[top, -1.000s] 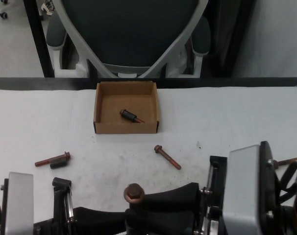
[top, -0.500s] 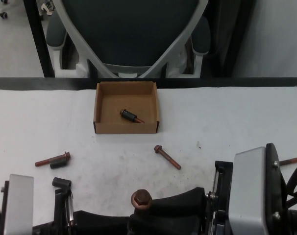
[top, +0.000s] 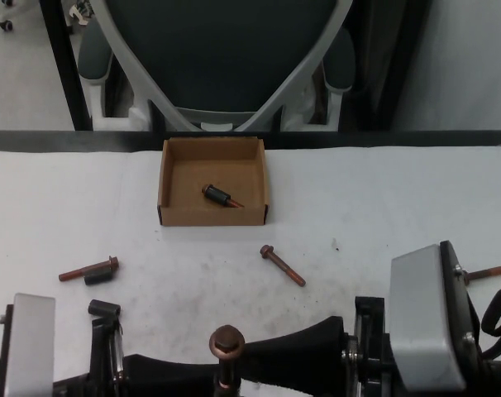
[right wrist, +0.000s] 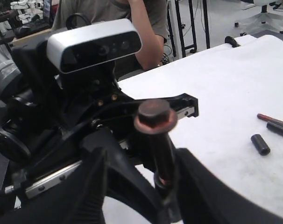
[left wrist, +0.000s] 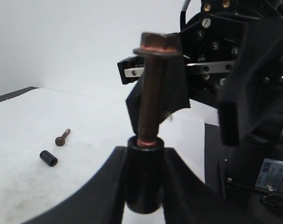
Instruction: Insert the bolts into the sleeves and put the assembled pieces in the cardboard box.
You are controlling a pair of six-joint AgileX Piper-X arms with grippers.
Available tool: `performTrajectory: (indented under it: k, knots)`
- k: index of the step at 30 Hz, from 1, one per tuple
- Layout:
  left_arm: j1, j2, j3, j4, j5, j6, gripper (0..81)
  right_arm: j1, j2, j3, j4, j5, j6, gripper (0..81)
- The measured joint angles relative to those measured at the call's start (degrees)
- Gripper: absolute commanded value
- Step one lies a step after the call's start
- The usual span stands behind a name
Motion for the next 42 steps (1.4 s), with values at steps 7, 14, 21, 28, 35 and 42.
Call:
performTrajectory:
  k: [7, 14, 21, 28, 35, 42]
  knots:
    - [0.60, 0.00, -0.17, -0.27, -2.74, 0.18, 0.8, 0.47, -4.33, 0.00, 8.73, -2.09, 1.78, 33.5]
    - [4.63, 0.00, -0.37, -0.65, -4.36, -0.11, 0.8, 2.49, -9.99, 0.14, 15.99, -1.65, 2.36, 11.9]
    - [9.09, 0.00, -7.66, 12.36, -5.79, -1.55, 0.8, 3.43, -9.71, 0.14, 23.72, 3.94, 2.62, 0.2]
    - [9.45, 0.28, -20.29, 38.70, -13.28, 0.94, 0.8, 3.27, -5.97, 0.14, 28.34, 15.61, 3.61, 0.2]
    - [9.45, 3.32, -28.98, 48.72, -19.90, 1.30, 0.8, -0.68, -1.62, 0.14, 28.35, 16.28, 3.61, 0.2]
    - [10.43, 17.13, -41.61, 55.97, -23.31, 3.33, 0.8, -7.24, 3.29, -0.64, 28.50, 13.24, 3.61, 0.2]
